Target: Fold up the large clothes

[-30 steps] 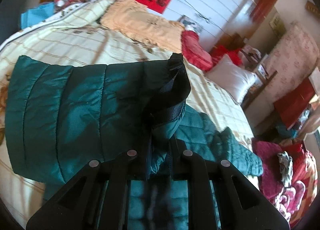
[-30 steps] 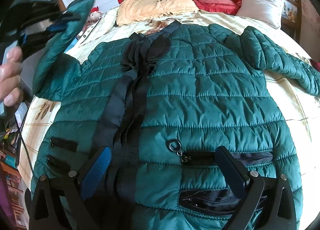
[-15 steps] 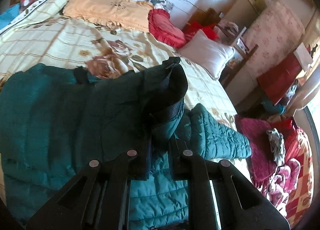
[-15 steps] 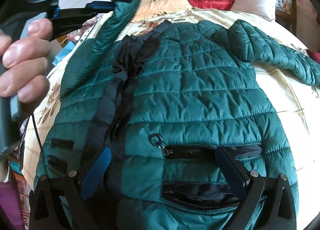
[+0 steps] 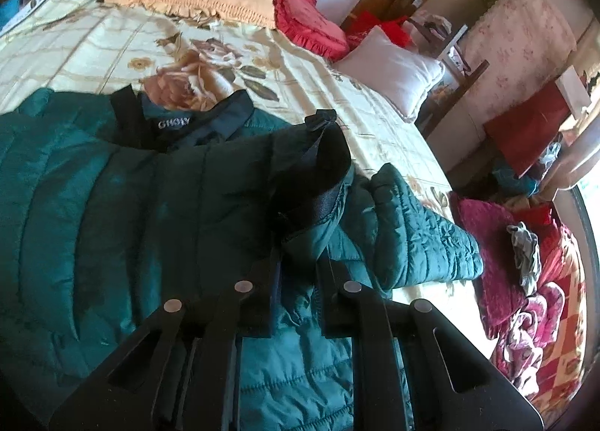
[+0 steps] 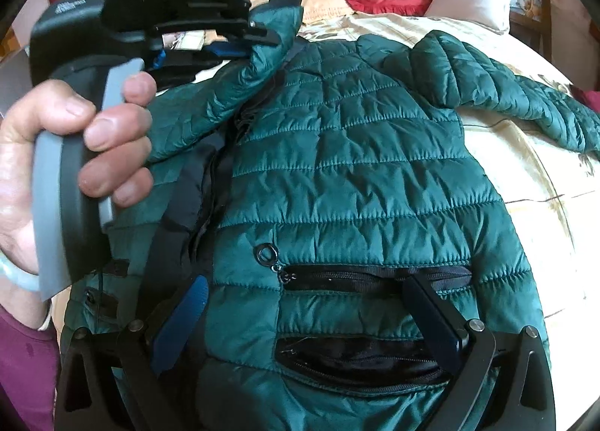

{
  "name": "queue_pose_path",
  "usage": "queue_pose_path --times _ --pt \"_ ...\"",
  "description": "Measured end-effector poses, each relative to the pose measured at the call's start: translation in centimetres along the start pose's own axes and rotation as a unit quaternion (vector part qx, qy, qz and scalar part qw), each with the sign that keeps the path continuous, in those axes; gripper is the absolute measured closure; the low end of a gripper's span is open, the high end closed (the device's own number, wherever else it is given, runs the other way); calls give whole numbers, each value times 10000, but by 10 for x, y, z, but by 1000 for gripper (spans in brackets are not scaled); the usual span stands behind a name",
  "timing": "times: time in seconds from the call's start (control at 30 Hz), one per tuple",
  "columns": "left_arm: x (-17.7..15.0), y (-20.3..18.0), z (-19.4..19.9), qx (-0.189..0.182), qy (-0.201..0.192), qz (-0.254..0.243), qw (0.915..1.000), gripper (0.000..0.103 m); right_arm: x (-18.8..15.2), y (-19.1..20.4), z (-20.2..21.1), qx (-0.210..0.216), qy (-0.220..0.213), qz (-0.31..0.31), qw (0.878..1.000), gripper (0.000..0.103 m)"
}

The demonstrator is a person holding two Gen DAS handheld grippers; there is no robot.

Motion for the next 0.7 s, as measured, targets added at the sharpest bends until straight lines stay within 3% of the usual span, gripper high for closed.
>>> queue_pose_path --times 0.1,0.17,0.23,0.3,0.5,0.7 --pt "1 5 -5 -139 65 68 9999 89 1 0 -1 3 5 12 10000 0" --pt "0 7 -8 -256 139 97 9995 77 1 0 -2 11 10 15 10000 0" --pt "0 9 -10 -392 178 193 9989 45 0 -1 -1 29 9 -1 10000 0" --pt "1 12 -7 -452 88 271 9986 34 0 -1 0 30 14 -10 10000 0" --pt "2 25 5 -389 160 366 9984 33 -2 -1 0 -9 63 26 10000 0" --pt "-5 47 54 719 -197 -62 9972 33 9 -5 5 191 117 -57 9997 0"
Point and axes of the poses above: each gripper's, at about its wrist camera, not at the fingertips, and z roughly against the way its jaws point, y to its left, x to its top, the point moved 3 cm from there along -z, roughly the way its jaws point, and after that the axes turned 12 degrees about y, right-handed, at the moved point
